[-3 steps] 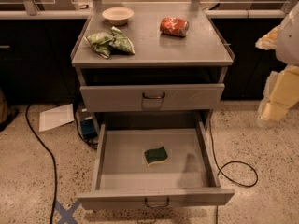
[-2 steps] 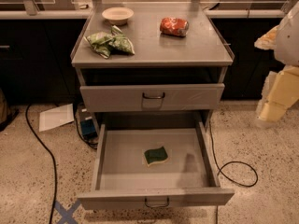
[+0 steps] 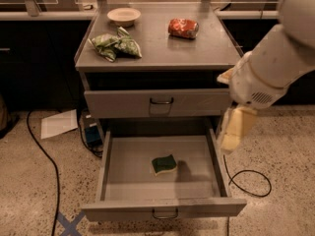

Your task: Pick sponge from middle drawer and place on counter

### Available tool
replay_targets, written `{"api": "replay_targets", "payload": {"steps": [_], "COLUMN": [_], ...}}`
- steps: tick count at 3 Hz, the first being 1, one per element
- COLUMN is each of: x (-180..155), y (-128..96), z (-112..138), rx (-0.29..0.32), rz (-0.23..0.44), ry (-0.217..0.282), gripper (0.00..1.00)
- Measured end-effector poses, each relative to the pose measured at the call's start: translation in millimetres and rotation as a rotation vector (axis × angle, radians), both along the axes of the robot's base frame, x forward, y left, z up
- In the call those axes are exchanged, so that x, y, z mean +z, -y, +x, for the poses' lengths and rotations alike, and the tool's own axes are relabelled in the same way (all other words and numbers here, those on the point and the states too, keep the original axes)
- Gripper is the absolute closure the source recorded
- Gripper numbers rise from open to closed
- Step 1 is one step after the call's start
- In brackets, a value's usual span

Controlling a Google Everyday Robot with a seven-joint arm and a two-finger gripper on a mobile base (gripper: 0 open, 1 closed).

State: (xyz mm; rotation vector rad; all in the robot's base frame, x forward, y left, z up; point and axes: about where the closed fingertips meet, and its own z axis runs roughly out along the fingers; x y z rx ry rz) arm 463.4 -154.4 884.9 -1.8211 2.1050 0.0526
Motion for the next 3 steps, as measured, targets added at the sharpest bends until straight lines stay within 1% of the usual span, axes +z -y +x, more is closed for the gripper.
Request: {"api": "replay_targets", "payload": {"steps": [1,2,3], "x": [-67.9,-132.4,-187.0], "y": [-29.9,-39.4,-36.1], "z": [16.3,34.2,54.9], "rx": [0.050,0.035,-0.026], "rz": [0.033,0.009,0.044], "ry": [-0.021,-0.032,-0.076], "gripper": [0.00,0.00,0.00]}}
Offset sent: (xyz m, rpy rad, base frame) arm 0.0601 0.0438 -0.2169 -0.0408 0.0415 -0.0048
